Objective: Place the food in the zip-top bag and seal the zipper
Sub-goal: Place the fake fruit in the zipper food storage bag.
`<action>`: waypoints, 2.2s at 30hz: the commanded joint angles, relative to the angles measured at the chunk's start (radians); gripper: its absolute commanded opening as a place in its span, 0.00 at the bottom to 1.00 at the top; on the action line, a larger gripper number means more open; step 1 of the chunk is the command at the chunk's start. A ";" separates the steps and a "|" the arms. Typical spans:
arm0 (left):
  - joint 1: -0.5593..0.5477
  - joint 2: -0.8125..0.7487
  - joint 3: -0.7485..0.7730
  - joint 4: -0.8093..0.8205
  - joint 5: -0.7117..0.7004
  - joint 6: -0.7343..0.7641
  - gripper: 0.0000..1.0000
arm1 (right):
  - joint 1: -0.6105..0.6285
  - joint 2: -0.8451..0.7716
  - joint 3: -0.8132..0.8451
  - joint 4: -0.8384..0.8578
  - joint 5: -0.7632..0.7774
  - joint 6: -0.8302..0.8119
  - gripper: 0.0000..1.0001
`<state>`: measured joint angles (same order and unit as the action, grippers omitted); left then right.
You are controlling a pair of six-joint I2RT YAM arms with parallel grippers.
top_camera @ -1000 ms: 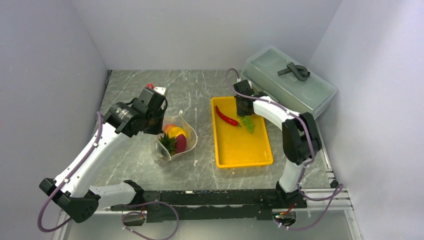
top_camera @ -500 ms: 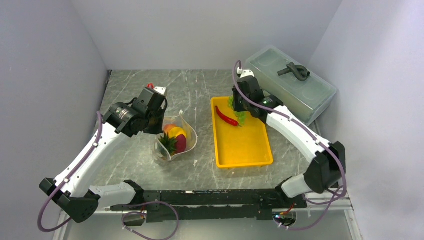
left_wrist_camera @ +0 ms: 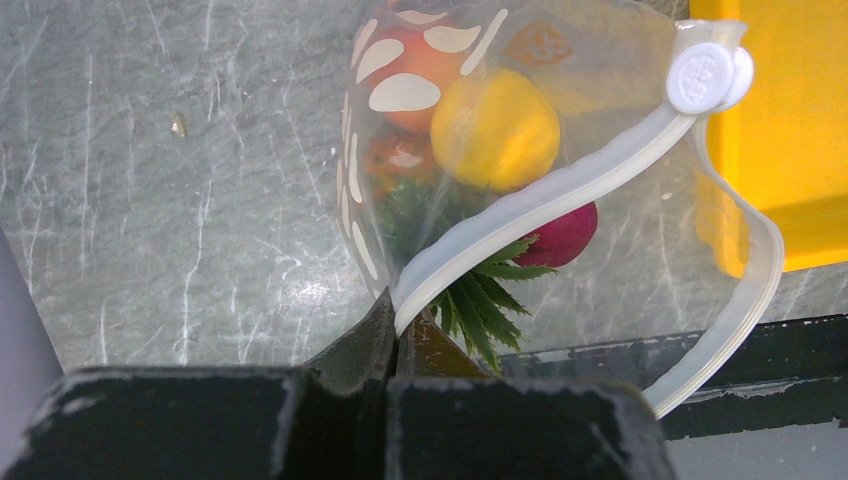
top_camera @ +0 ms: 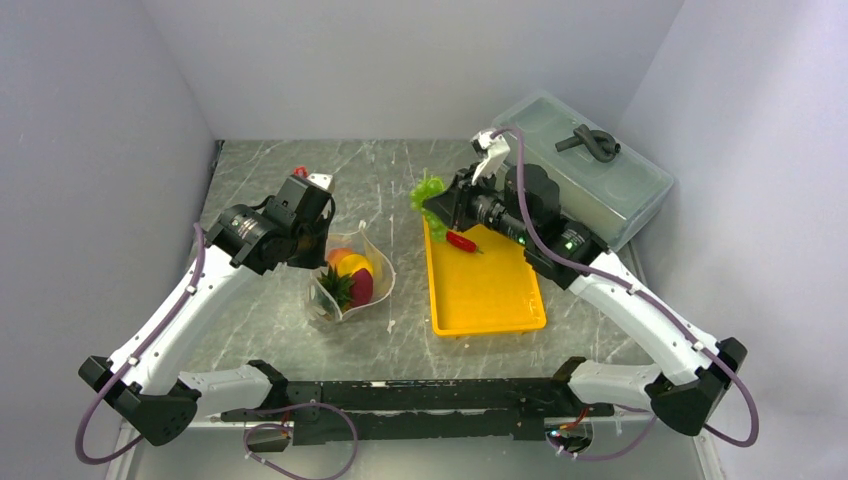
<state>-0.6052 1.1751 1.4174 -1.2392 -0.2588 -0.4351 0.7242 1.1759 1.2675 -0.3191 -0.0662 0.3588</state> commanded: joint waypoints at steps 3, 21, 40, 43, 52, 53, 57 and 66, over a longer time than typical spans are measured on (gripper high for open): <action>0.004 -0.009 0.012 0.014 0.003 -0.017 0.00 | 0.052 -0.031 -0.064 0.276 -0.136 0.042 0.01; 0.005 -0.021 0.010 0.011 0.049 -0.007 0.00 | 0.237 0.052 -0.167 0.655 -0.136 0.042 0.01; 0.004 -0.042 0.019 -0.012 0.041 -0.006 0.00 | 0.326 0.215 -0.173 0.612 -0.136 0.042 0.01; 0.004 -0.048 0.023 -0.014 0.039 -0.005 0.00 | 0.334 0.225 -0.187 0.581 -0.136 0.042 0.01; 0.004 -0.049 0.028 -0.006 0.059 -0.002 0.00 | 0.367 0.256 -0.197 0.513 -0.035 0.042 0.00; 0.004 -0.049 0.030 -0.008 0.060 -0.002 0.00 | 0.370 0.259 -0.197 0.506 -0.145 0.042 0.00; 0.004 -0.052 0.032 -0.012 0.063 0.001 0.00 | 0.376 0.279 -0.172 0.447 -0.103 -0.470 0.00; 0.004 -0.063 0.028 -0.007 0.069 0.012 0.00 | 0.380 0.334 -0.080 0.374 0.044 -0.528 0.00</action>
<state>-0.6044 1.1400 1.4174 -1.2568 -0.2020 -0.4316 1.1004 1.5028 1.1103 0.0551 -0.0994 -0.0830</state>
